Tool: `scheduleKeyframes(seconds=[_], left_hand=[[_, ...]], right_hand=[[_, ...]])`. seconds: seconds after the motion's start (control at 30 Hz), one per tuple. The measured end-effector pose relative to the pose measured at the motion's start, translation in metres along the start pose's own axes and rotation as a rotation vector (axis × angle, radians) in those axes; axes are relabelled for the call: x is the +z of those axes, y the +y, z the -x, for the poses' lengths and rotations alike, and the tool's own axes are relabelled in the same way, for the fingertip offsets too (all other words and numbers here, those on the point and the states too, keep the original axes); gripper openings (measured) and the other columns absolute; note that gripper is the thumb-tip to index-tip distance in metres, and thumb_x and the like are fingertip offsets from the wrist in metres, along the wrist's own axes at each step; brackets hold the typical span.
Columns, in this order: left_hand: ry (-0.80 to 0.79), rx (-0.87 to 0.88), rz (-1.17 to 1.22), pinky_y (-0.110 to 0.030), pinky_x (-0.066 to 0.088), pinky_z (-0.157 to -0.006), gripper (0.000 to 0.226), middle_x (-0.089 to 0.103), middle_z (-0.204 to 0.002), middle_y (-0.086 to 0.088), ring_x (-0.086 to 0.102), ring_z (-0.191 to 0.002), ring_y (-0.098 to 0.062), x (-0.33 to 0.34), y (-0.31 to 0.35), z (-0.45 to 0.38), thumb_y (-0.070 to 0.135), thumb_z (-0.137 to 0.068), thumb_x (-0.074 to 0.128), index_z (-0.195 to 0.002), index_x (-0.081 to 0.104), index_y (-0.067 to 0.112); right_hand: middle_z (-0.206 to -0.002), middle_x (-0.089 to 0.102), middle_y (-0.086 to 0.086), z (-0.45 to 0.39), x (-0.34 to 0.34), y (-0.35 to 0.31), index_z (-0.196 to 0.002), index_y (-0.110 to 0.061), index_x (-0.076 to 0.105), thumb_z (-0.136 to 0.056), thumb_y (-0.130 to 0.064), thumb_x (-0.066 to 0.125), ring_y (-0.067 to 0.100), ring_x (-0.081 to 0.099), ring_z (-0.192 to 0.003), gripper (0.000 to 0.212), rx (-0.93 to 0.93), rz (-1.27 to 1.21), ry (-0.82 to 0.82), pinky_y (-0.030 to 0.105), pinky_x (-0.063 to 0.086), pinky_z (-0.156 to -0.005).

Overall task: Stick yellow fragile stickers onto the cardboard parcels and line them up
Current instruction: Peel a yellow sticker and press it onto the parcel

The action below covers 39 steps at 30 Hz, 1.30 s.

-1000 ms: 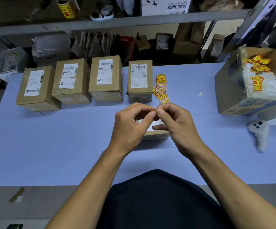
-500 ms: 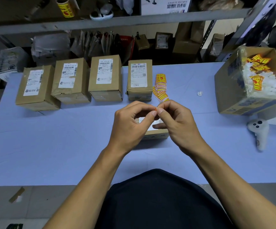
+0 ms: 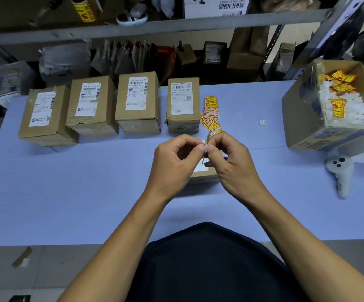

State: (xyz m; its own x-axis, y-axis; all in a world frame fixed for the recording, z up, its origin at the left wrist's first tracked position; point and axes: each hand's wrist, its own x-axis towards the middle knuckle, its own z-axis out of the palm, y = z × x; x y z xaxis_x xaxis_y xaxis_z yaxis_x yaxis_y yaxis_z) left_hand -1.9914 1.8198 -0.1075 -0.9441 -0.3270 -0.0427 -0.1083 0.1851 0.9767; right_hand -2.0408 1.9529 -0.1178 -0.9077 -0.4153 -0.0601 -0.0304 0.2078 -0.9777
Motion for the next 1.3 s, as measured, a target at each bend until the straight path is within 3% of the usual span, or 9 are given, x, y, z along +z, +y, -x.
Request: scheduleKeyframes(seconds=[0.17, 0.33, 0.57, 0.7, 0.83, 0.9, 1.0, 1.2, 1.3], left_hand=[[0.081, -0.315, 0.21, -0.034, 0.057, -0.076, 0.02, 0.069, -0.068, 0.005, 0.065, -0.071, -0.014, 0.013, -0.009, -0.006, 0.006, -0.094, 0.057, -0.078, 0.067, 0.012], [0.116, -0.568, 0.486, -0.036, 0.056, -0.075, 0.022, 0.069, -0.075, -0.006, 0.067, -0.075, -0.02, 0.019, -0.023, -0.015, 0.007, -0.097, 0.051, -0.079, 0.063, 0.009], [0.211, -0.639, 0.49, -0.029, 0.056, -0.067, 0.017, 0.062, -0.071, -0.004, 0.062, -0.068, -0.017, 0.021, -0.033, -0.024, 0.008, -0.097, 0.053, -0.082, 0.062, 0.008], [0.236, -0.653, 0.489, -0.029, 0.056, -0.069, 0.018, 0.063, -0.071, -0.004, 0.062, -0.066, -0.015, 0.024, -0.036, -0.029, 0.008, -0.096, 0.054, -0.081, 0.063, 0.008], [0.263, -0.688, 0.476, -0.028, 0.057, -0.069, 0.013, 0.066, -0.071, -0.002, 0.066, -0.064, -0.012, 0.031, -0.04, -0.035, 0.009, -0.096, 0.056, -0.085, 0.063, 0.008], [0.277, -0.7, 0.477, -0.028, 0.058, -0.07, 0.011, 0.066, -0.073, -0.004, 0.066, -0.063, -0.012, 0.035, -0.042, -0.037, 0.009, -0.096, 0.056, -0.088, 0.063, 0.007], [0.285, -0.708, 0.474, -0.03, 0.058, -0.076, 0.012, 0.064, -0.076, -0.006, 0.065, -0.065, -0.013, 0.041, -0.043, -0.038, 0.008, -0.095, 0.056, -0.086, 0.064, 0.007], [0.296, -0.725, 0.465, -0.032, 0.059, -0.079, 0.014, 0.061, -0.077, -0.007, 0.065, -0.074, -0.019, 0.048, -0.044, -0.038, 0.007, -0.095, 0.056, -0.084, 0.065, 0.008], [0.297, -0.737, 0.461, -0.032, 0.06, -0.079, 0.013, 0.063, -0.079, -0.007, 0.068, -0.075, -0.019, 0.048, -0.045, -0.037, 0.008, -0.096, 0.055, -0.089, 0.066, 0.007]], right_hand=[[-0.075, 0.064, 0.003, -0.005, 0.0, 0.018, -0.073, -0.016, 0.051, -0.087, -0.014, 0.047, 0.02, 0.065, -0.078, 0.015, 0.171, -0.082, 0.044, 0.038, 0.06, -0.071], [-0.076, 0.061, 0.007, -0.01, -0.012, 0.04, -0.079, -0.005, 0.052, -0.095, -0.009, 0.043, 0.018, 0.063, -0.076, 0.02, 0.305, -0.022, 0.079, 0.034, 0.06, -0.068], [-0.08, 0.06, 0.005, -0.02, -0.04, 0.069, -0.081, -0.01, 0.055, -0.097, -0.015, 0.041, 0.017, 0.061, -0.075, 0.023, 0.401, 0.082, 0.125, 0.034, 0.059, -0.07], [-0.082, 0.06, 0.007, -0.027, -0.058, 0.092, -0.086, -0.003, 0.057, -0.096, -0.017, 0.043, 0.019, 0.061, -0.073, 0.022, 0.457, 0.133, 0.187, 0.034, 0.057, -0.07], [-0.086, 0.065, 0.016, -0.036, -0.069, 0.124, -0.086, 0.001, 0.057, -0.092, -0.024, 0.046, 0.03, 0.065, -0.079, 0.028, 0.541, 0.268, 0.16, 0.046, 0.057, -0.075], [-0.072, 0.058, 0.012, -0.04, -0.072, 0.137, -0.071, -0.004, 0.049, -0.091, -0.023, 0.047, 0.036, 0.059, -0.074, 0.027, 0.561, 0.357, 0.112, 0.045, 0.052, -0.067], [-0.06, 0.045, 0.001, -0.043, -0.075, 0.156, -0.062, -0.014, 0.037, -0.091, -0.02, 0.049, 0.025, 0.045, -0.064, 0.033, 0.599, 0.498, 0.06, 0.031, 0.033, -0.053], [-0.09, 0.067, 0.007, -0.049, -0.075, 0.178, -0.088, -0.01, 0.064, -0.086, -0.015, 0.059, 0.028, 0.06, -0.084, 0.008, 0.693, 0.599, -0.006, 0.032, 0.048, -0.069], [-0.107, 0.067, 0.007, -0.048, -0.074, 0.175, -0.106, -0.017, 0.064, -0.087, -0.018, 0.061, 0.031, 0.061, -0.101, 0.019, 0.694, 0.606, -0.023, 0.033, 0.048, -0.079]])
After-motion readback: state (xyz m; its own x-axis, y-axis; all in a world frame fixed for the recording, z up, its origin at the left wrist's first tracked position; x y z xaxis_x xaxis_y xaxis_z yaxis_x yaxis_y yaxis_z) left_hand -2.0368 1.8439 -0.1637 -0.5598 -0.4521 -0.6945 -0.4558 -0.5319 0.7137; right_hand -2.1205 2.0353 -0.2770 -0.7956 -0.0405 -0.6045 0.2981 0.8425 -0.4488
